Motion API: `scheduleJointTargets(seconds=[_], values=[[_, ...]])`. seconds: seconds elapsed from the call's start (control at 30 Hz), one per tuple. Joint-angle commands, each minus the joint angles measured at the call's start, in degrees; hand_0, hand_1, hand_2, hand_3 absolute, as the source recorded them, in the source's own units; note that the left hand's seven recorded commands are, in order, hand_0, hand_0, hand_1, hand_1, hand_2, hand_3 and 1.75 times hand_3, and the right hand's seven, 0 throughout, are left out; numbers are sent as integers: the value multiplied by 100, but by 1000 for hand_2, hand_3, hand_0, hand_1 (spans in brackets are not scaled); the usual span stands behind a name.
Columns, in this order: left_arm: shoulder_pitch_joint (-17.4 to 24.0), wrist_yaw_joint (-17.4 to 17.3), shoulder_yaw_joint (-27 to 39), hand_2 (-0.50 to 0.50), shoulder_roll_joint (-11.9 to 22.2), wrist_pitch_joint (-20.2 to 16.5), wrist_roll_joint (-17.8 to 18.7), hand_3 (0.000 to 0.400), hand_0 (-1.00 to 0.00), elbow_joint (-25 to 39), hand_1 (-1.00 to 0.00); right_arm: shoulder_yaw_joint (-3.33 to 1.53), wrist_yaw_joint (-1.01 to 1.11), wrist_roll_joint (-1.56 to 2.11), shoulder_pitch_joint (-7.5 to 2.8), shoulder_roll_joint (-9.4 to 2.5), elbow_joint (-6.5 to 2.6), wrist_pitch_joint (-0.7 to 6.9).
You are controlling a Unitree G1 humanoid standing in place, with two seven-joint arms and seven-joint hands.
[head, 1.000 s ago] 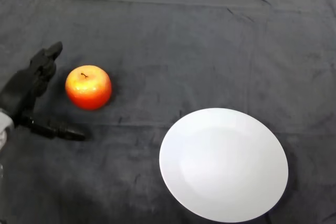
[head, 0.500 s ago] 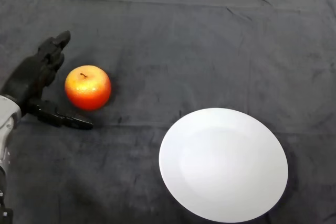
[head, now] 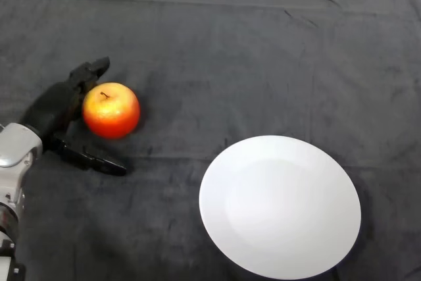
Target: Move the apple to the plate
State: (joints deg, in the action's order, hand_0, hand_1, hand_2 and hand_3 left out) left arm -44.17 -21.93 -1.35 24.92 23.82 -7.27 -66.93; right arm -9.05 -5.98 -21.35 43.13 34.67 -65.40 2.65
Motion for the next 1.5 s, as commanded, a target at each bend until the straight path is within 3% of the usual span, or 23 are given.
scheduleJointTargets(seconds=[0.03, 0.37, 0.67, 1.1, 1.5], values=[[-210, -35, -223, 0, -25, -88, -184, 400, -1000, -111, -1000, 46, 3, 40, -173, 5, -124, 13], [-224, 78, -416, 0, 10, -96, -415, 400, -1000, -72, -1000, 46, 3, 41, -174, 5, -122, 13], [-508, 152, -467, 0, -22, -134, -487, 400, -1000, -56, -1000, 46, 3, 40, -174, 5, -123, 13], [-1127, 367, -602, 0, -638, -91, -529, 400, -1000, 166, -1000, 45, 3, 40, -171, 5, -127, 12], [-1002, 318, -813, 0, -1121, 83, -464, 400, -1000, 1020, -1000, 46, 2, 41, -176, 5, -119, 14]])
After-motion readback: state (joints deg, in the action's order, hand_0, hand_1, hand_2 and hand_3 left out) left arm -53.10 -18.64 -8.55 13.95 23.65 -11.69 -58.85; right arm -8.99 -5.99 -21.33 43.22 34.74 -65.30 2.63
